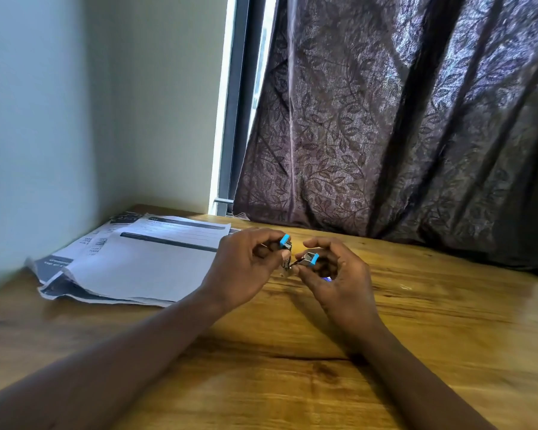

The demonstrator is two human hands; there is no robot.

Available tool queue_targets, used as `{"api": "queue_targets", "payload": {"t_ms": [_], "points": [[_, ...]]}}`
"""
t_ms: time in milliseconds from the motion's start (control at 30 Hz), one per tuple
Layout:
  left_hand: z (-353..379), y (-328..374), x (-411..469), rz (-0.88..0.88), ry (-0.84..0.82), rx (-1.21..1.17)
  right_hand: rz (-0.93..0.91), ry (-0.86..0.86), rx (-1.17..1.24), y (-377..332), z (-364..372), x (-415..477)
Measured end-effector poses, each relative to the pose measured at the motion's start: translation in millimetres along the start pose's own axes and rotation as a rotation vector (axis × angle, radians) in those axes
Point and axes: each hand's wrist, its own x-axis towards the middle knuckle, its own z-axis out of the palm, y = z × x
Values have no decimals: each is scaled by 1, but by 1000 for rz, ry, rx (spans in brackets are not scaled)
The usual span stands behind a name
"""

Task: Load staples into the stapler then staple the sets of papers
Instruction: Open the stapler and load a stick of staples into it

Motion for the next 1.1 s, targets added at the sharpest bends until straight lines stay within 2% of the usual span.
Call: {"api": "queue_targets", "payload": {"t_ms": [133, 200, 300, 400, 667, 1100], "points": [[-1, 1, 0, -52, -156, -97, -42, 12, -70, -2, -5, -1], [0, 0, -3, -43, -214, -73, -51, -18, -124, -4, -4, -2], [2, -1, -5, -28, -214, -53, -142, -32, -261, -4, -4, -2], [3, -2, -3, 1, -220, -56, -122, -62, -332, -3, -7, 0], [2, -3, -2, 86, -228, -47, -74, -75, -254, 1, -7, 2], [2, -4, -1, 129, -221, -21, -50, -79, -178, 1, -6, 1]]}}
